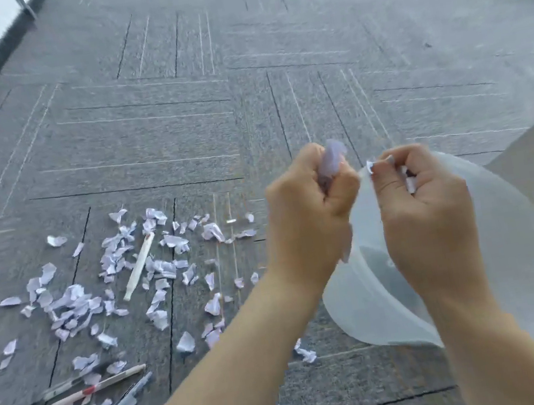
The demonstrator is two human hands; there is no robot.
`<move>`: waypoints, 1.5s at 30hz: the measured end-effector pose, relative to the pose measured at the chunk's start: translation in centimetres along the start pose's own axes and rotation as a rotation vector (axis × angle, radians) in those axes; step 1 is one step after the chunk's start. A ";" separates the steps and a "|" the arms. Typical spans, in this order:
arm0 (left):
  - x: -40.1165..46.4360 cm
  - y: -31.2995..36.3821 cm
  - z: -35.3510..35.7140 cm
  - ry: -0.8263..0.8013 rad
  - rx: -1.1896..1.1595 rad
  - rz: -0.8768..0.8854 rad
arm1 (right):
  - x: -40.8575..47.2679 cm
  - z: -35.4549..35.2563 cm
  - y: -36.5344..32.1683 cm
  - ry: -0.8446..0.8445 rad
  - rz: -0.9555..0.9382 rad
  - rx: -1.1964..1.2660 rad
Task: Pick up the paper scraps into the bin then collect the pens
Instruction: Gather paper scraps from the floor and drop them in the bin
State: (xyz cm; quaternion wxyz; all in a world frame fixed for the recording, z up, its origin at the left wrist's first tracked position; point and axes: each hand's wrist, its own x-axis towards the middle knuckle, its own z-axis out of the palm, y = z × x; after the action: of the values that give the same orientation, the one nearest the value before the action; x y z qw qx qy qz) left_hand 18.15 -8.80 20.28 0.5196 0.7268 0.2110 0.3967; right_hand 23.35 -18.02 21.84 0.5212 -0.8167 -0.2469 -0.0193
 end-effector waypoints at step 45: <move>-10.9 -26.3 -15.3 -0.330 0.715 -0.180 | -5.7 23.6 17.5 -0.996 -0.449 -0.354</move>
State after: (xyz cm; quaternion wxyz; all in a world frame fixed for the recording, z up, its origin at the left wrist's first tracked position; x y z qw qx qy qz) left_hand 2.27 2.08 -5.64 0.2935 0.8944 0.3120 0.1291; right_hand 20.39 -5.78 -5.30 0.1804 -0.7298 -0.6229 0.2164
